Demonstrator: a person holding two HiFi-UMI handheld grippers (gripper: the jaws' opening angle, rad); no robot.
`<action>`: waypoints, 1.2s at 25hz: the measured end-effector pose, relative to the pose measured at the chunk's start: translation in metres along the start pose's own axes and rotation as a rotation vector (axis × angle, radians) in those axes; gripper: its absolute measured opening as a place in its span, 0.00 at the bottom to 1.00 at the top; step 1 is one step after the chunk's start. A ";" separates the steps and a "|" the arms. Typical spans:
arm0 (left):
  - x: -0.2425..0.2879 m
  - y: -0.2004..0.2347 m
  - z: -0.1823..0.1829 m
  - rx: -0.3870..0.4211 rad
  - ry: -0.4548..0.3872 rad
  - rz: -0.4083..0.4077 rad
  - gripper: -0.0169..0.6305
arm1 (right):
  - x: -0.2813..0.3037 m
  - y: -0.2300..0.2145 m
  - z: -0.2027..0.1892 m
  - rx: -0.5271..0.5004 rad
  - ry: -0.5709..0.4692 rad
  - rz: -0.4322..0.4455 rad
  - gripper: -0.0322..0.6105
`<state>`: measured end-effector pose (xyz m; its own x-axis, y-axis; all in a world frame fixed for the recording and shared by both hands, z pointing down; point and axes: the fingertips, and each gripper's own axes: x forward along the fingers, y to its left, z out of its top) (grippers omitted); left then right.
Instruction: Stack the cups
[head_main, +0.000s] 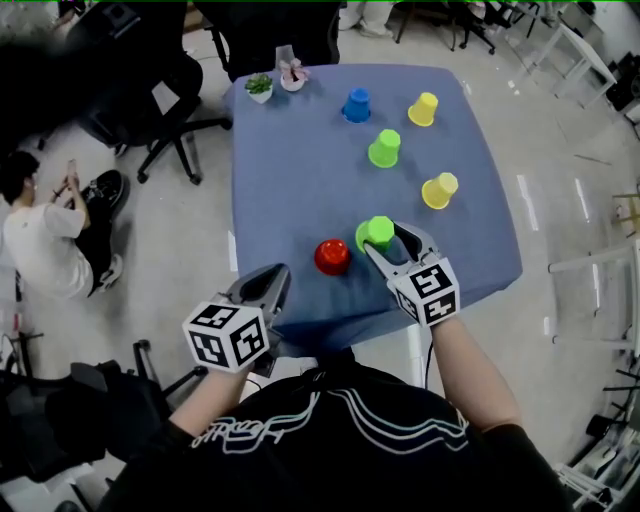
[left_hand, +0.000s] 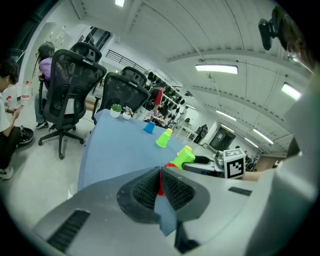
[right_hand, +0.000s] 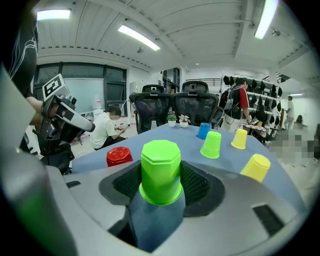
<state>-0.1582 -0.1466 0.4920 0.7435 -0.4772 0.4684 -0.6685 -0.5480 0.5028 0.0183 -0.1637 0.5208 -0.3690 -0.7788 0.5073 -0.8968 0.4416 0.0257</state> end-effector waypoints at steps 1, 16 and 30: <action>-0.001 0.000 -0.001 -0.001 0.000 -0.001 0.07 | -0.002 0.002 -0.001 0.003 0.001 -0.002 0.45; -0.017 0.007 -0.021 -0.011 0.017 0.005 0.07 | -0.004 0.022 -0.027 0.038 0.026 -0.020 0.45; -0.018 0.017 -0.020 0.004 0.027 -0.010 0.07 | 0.002 0.027 -0.045 0.046 0.061 -0.048 0.47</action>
<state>-0.1828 -0.1335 0.5066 0.7496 -0.4525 0.4831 -0.6607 -0.5558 0.5046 0.0047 -0.1334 0.5612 -0.3109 -0.7693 0.5581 -0.9240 0.3822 0.0121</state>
